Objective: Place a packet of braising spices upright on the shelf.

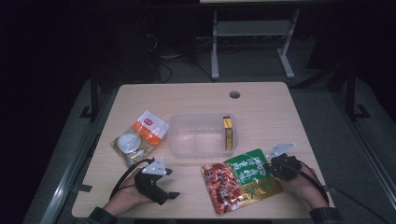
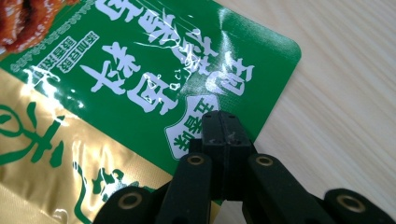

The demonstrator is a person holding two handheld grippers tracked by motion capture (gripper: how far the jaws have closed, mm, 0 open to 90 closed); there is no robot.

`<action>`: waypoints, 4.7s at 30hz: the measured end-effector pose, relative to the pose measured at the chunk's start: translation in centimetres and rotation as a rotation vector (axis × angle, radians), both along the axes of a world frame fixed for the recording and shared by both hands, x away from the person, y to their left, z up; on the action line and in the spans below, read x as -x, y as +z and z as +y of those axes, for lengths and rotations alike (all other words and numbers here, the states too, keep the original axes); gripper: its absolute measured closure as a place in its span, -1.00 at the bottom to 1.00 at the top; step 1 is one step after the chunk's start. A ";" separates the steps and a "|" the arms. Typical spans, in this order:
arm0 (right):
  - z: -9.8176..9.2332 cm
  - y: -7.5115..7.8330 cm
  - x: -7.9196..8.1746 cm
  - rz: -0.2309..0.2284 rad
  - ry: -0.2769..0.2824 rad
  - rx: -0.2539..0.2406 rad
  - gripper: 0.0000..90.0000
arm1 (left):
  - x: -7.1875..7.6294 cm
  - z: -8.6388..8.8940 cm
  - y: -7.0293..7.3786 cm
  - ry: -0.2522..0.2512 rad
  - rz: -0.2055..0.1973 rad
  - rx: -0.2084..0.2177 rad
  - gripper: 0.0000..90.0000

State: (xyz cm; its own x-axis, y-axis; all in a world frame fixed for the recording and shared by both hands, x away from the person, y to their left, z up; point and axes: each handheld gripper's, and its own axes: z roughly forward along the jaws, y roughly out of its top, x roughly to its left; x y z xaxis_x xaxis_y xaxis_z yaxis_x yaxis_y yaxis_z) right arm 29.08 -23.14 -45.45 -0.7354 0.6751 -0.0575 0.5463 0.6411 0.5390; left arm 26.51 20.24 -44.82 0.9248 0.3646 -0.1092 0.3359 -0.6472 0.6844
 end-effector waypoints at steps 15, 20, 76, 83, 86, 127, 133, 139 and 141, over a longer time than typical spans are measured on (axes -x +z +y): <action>4.5 0.1 1.3 0.040 0.113 -0.039 1.00 | -0.2 0.3 0.0 0.015 -0.015 0.002 -0.69; 5.9 0.0 1.6 0.048 0.146 -0.058 0.99 | -0.3 0.3 0.0 0.026 -0.013 0.002 -0.69; 0.5 0.0 4.4 -0.093 -0.062 -0.214 -0.27 | -3.1 -9.7 -2.0 -0.086 0.017 -0.020 -0.72; 0.3 0.0 4.4 -0.092 -0.065 -0.218 -0.27 | -3.1 -9.4 -2.1 -0.093 0.005 -0.008 -0.72; 0.3 0.0 4.4 -0.093 -0.066 -0.217 -0.27 | -3.0 -9.4 -2.1 -0.099 -0.001 -0.007 -0.68; -0.4 0.3 4.4 -0.105 -0.090 -0.241 -0.27 | -2.6 -9.0 0.3 -0.113 0.041 -0.005 0.99; -0.5 0.3 4.4 -0.100 -0.094 -0.264 -0.27 | -2.3 -7.8 2.0 -0.087 0.040 0.090 0.99; -0.6 0.4 4.3 -0.088 -0.102 -0.284 -0.28 | -2.4 -6.3 3.8 -0.056 0.015 0.165 1.00; -0.6 0.5 4.3 -0.083 -0.100 -0.298 -0.31 | -2.6 -5.7 4.2 -0.045 0.011 0.188 1.00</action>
